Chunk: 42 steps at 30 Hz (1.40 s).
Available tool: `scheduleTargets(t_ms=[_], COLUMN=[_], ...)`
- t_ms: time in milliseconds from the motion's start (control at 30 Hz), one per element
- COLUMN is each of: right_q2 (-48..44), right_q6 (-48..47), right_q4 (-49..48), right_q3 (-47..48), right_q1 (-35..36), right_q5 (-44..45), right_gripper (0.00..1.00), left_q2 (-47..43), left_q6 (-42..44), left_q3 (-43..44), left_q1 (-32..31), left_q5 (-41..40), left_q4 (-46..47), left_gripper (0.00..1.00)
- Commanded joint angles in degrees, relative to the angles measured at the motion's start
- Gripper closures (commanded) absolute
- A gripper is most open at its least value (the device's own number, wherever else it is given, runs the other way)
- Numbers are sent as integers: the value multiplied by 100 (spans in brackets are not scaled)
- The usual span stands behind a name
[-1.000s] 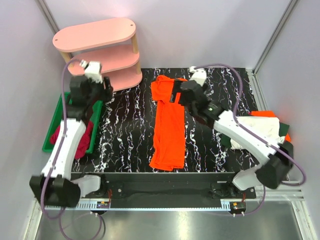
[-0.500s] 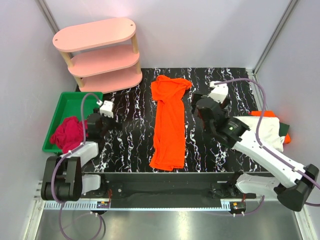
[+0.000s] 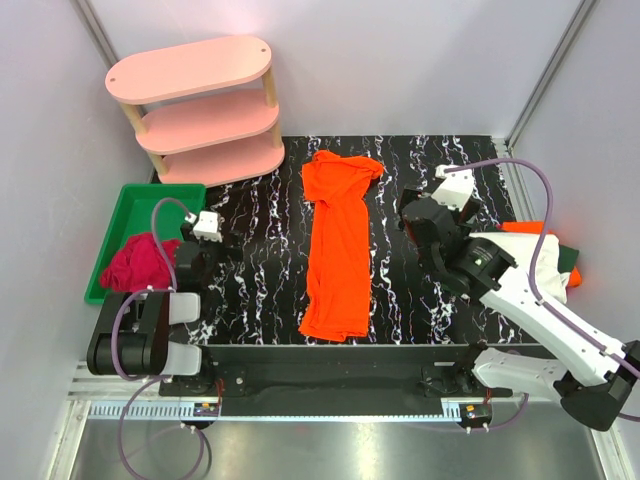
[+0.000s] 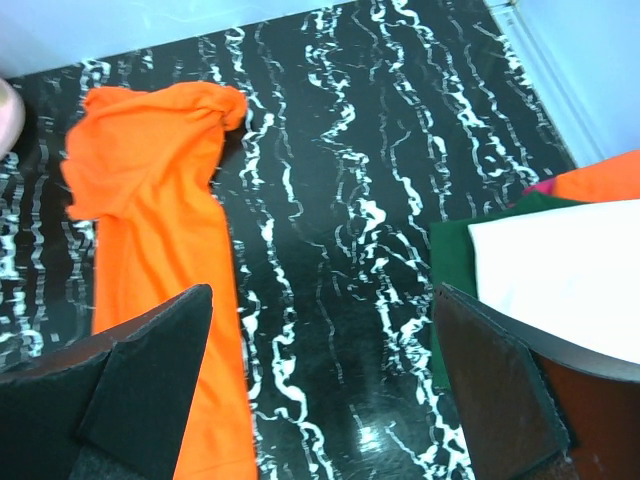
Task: Fold and stack the t-shirts
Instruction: Rotate the tshirt 90 degrees, then grab the bottom of the folded rectangular tshirt with both arms
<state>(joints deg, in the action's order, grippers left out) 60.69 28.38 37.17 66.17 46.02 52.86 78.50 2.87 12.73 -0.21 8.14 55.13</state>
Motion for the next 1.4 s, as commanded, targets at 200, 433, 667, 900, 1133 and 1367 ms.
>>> scheduleTargets(t_ms=[200,433,667,900,1133,1367], right_q2=[75,189,6,-1093,-1148,-743], right_q6=[79,326,-324,-368,-826,-562], right_q4=[-474,-825,-825,-606,-413,-254], right_q3=[-710,-1467,-1256,-1502,-1537,-1335], right_q1=[56,56,56,56,56,56], right_q5=[-65,145,243,-618,-664,-707], right_gripper=[0,0,0,0,0,0], left_q2=[-19,-10,-10,-10,-376,-205], left_q6=[-68,-68,-68,-68,98,-1274], left_q3=[80,80,80,89,89,4000], left_q1=[21,12,12,21,-452,-2201], left_q5=[-190,-190,-190,-190,-1314,-4170], left_q4=[762,762,762,753,613,-6414], left_gripper=[1,1,1,1,1,1])
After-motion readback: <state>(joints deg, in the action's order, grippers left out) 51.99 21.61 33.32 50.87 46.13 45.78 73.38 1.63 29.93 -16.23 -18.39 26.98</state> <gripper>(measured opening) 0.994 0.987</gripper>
